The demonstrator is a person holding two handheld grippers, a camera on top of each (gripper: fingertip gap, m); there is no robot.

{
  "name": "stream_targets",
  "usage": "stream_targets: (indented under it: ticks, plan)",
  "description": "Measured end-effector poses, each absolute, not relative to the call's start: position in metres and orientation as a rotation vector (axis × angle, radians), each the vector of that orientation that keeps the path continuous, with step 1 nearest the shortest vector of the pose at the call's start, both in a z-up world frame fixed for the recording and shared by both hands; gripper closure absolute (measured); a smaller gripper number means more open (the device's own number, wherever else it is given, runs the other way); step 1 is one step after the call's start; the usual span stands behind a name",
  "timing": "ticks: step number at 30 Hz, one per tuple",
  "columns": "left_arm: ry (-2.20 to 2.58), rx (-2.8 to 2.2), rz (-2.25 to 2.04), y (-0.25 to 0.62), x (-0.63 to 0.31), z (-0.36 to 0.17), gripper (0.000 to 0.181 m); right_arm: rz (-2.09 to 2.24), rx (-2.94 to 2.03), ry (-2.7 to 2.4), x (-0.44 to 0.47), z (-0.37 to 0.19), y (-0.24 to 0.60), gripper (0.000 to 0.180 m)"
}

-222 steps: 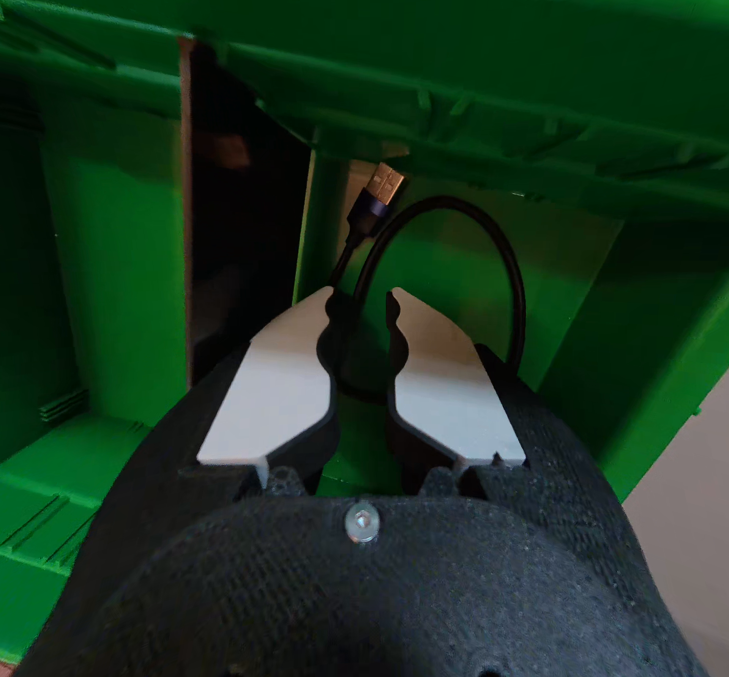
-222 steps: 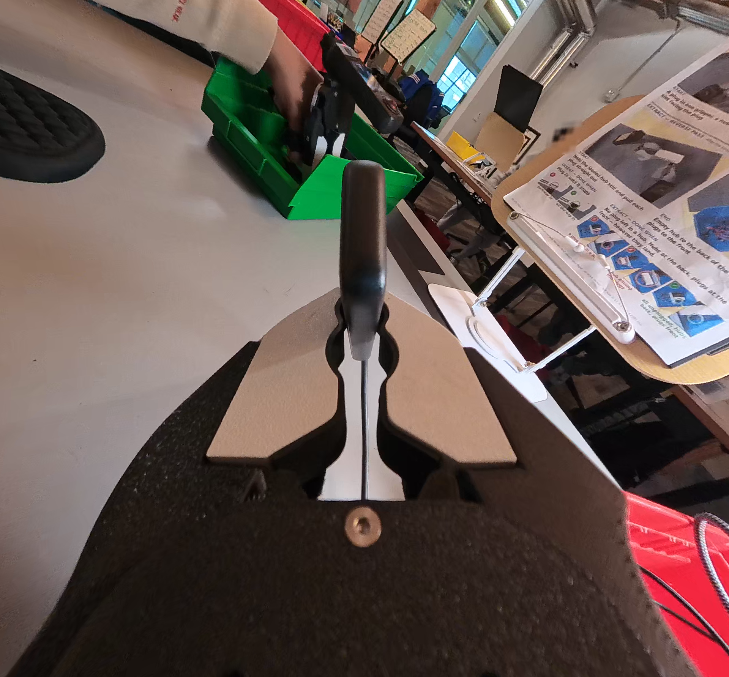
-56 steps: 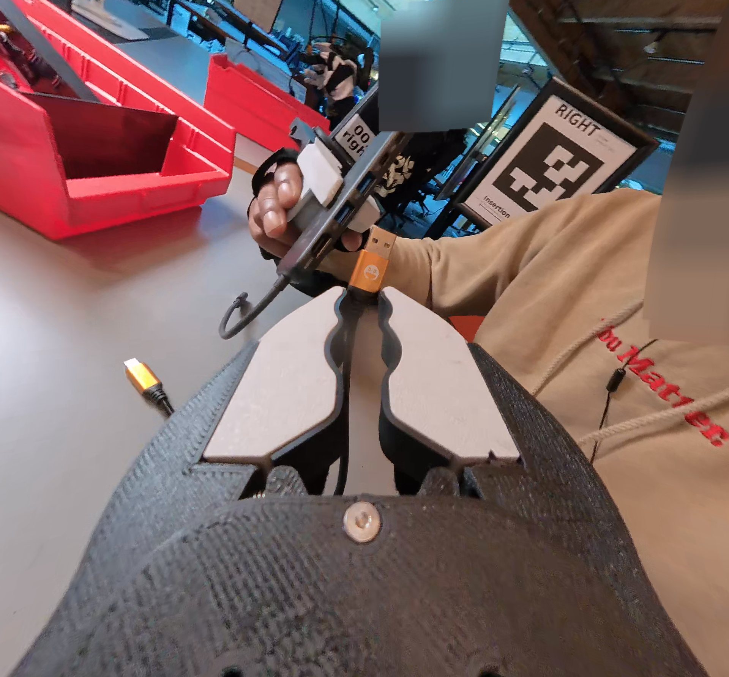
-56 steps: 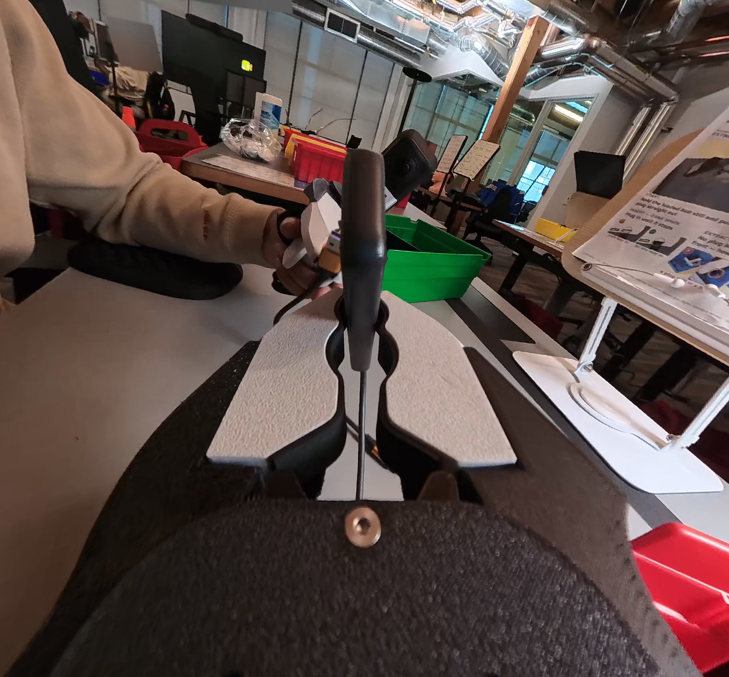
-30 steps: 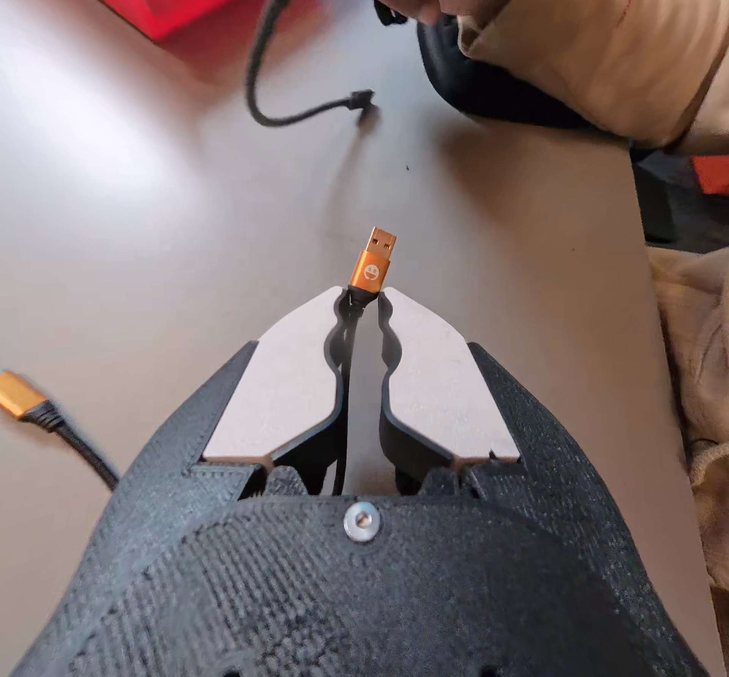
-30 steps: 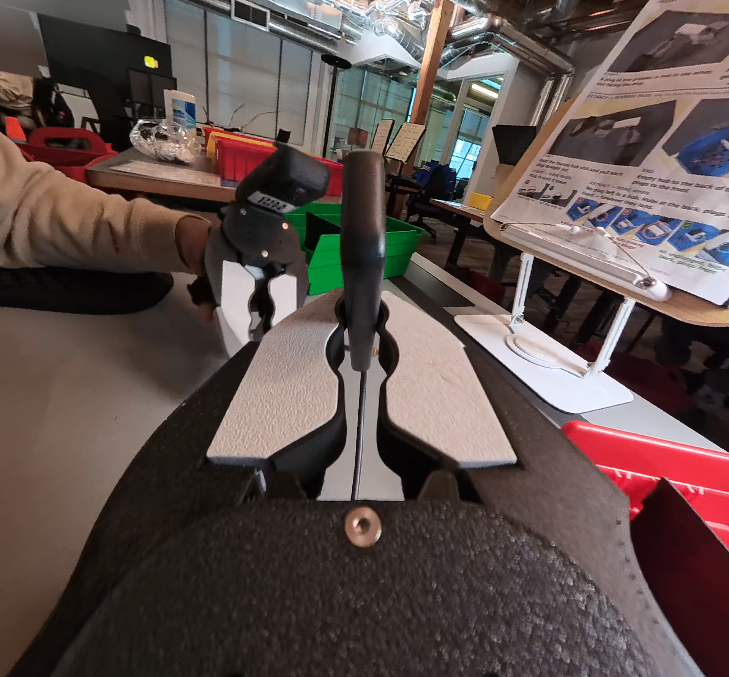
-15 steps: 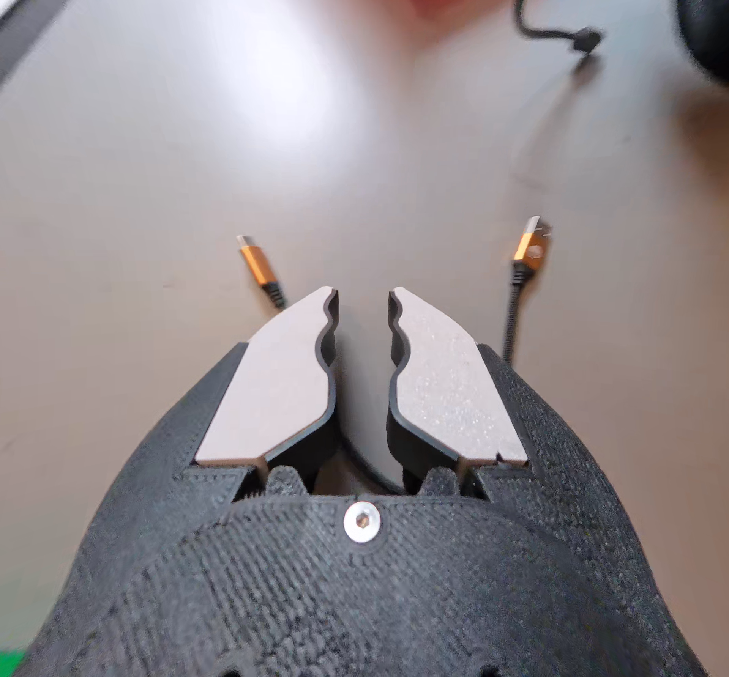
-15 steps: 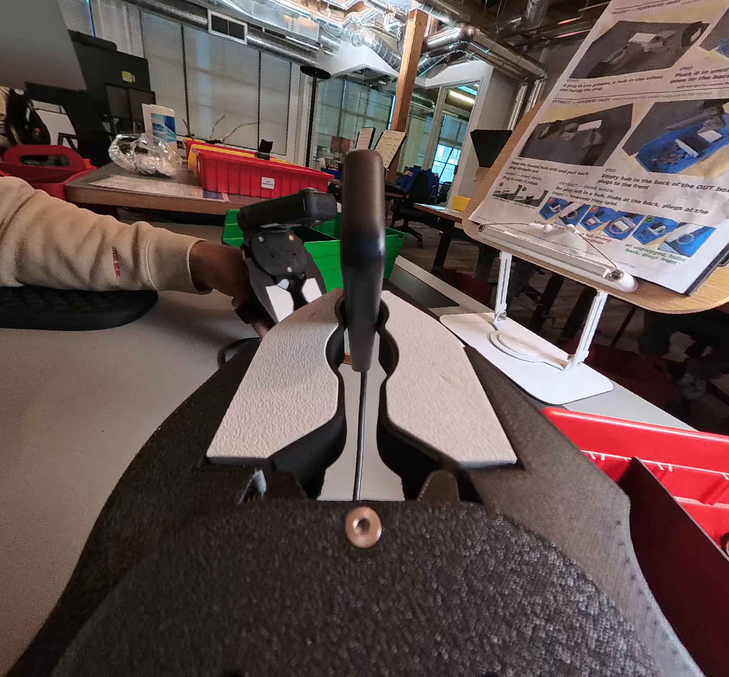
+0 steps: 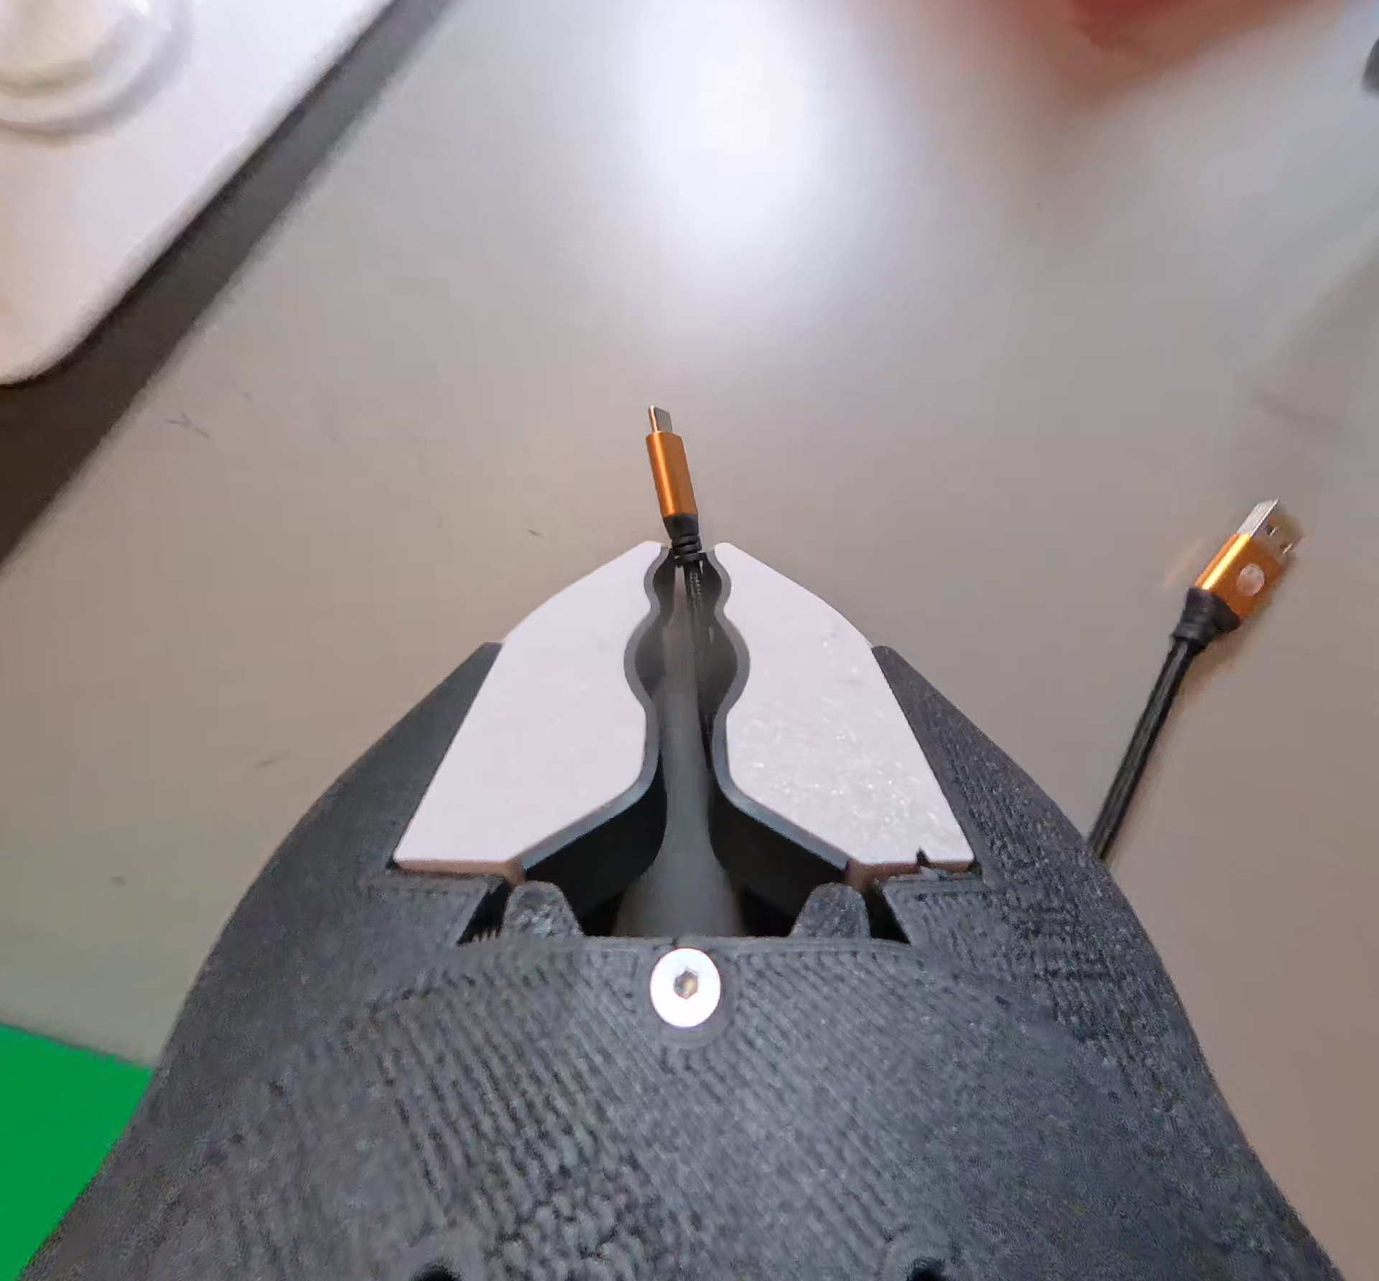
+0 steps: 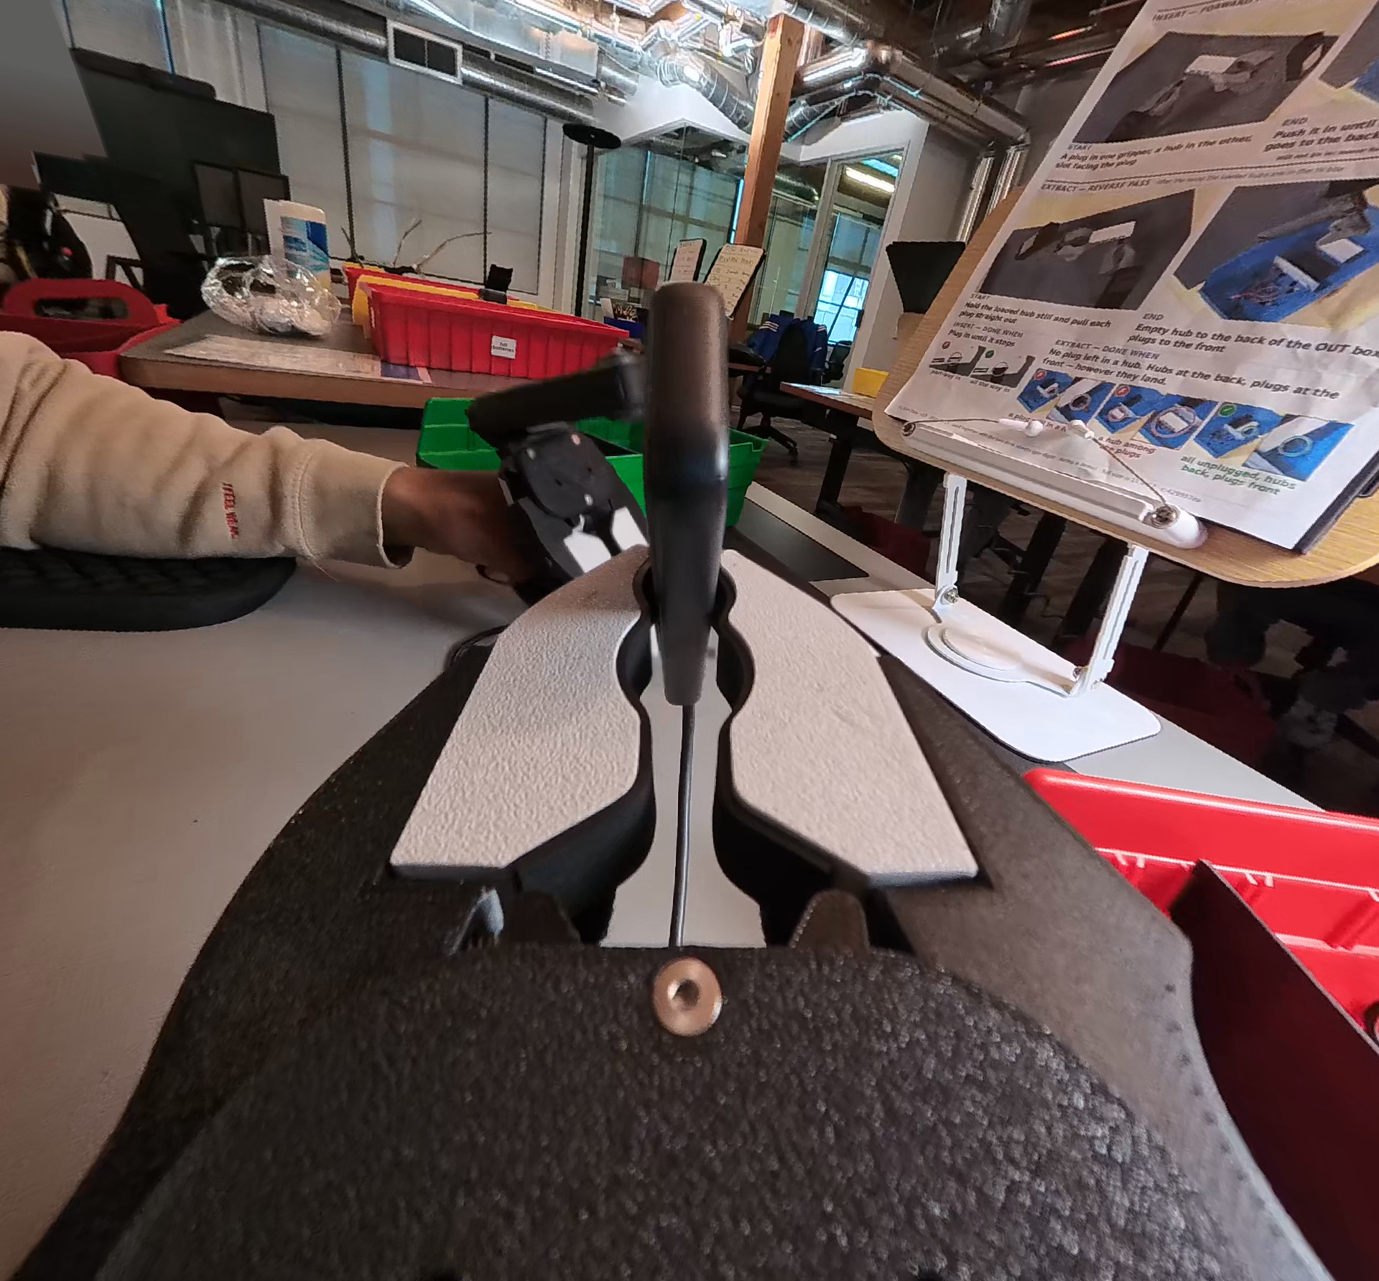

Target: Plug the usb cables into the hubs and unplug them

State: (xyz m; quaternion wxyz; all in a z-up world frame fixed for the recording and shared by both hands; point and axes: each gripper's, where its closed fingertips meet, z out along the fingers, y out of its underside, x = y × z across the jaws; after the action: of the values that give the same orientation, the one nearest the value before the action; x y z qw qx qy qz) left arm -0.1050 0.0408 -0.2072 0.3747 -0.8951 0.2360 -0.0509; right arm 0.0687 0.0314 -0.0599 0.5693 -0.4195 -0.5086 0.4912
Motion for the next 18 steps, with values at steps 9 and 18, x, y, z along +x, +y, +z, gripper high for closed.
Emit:
stream_targets:
  ticks: [9, 18]
  plan:
    - [0.696, -1.617, 0.03, -0.008, -0.079, -0.039, 0.173, 1.14, -0.994, -1.155, 0.075, -0.056, 0.04, 0.168]
    - [1.204, -2.126, -0.316, -0.116, -0.042, -0.176, 0.172, 1.156, -0.996, -1.151, 0.075, -0.056, 0.039, 0.168]
